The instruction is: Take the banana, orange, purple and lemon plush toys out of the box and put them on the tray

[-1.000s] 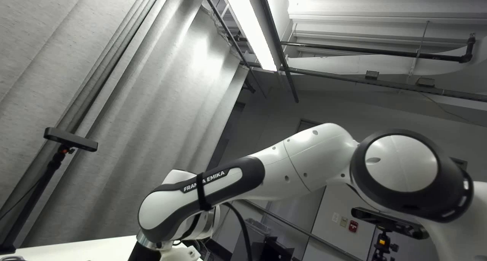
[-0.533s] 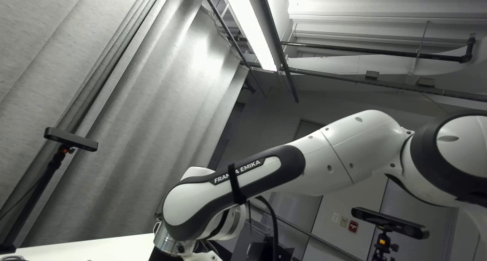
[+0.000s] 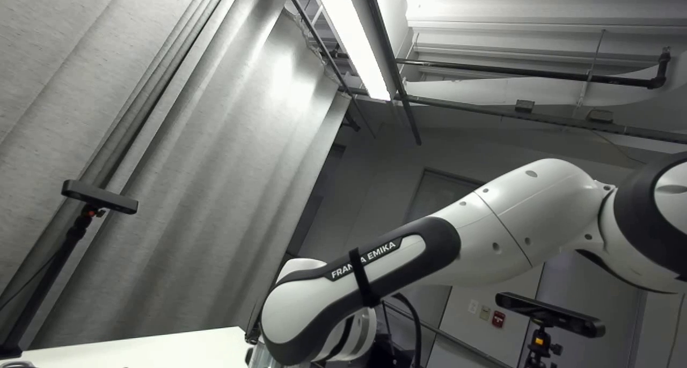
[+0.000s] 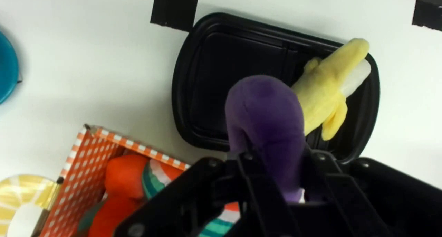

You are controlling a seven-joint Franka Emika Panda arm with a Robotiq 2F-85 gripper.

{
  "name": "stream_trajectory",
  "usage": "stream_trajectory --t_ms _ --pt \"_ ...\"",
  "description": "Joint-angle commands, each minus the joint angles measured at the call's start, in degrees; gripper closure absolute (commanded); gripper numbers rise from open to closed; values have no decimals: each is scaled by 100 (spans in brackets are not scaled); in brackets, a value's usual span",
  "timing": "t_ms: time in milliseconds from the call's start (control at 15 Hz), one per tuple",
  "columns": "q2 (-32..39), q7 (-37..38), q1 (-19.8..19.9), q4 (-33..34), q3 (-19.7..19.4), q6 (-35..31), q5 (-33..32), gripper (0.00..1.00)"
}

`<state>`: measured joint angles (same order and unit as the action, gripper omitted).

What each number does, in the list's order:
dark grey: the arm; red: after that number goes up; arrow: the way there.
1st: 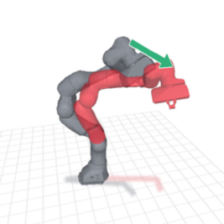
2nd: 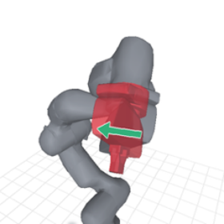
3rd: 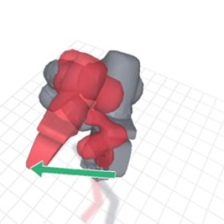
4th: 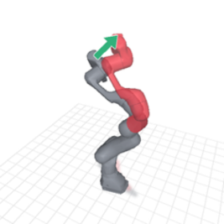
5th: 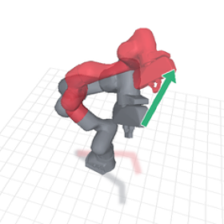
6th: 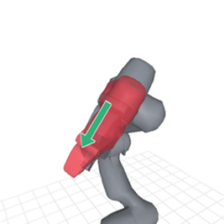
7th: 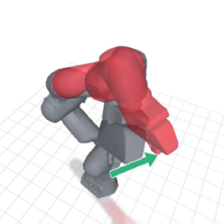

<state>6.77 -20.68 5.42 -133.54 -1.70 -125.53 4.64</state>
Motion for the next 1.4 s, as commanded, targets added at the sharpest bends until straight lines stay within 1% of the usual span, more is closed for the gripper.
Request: stream_trajectory --t_ms 0,200,400,467,533,600,733,933,1067,1333 --pt "18 -165 58 -216 -101 101 31 94" --pt "361 -158 82 -95 -137 96 87 94" --pt "626 -142 87 81 -94 130 110 94" --pt "679 -148 88 133 -73 147 126 49" --pt "728 -157 93 179 -53 164 141 48" --pt "767 -155 95 220 -37 167 139 42" --pt "814 -153 106 275 -14 179 140 28" --pt "850 -130 126 335 -11 181 140 3" --pt "842 -106 123 356 -20 163 111 0" --pt "811 -96 112 424 -18 106 90 0"
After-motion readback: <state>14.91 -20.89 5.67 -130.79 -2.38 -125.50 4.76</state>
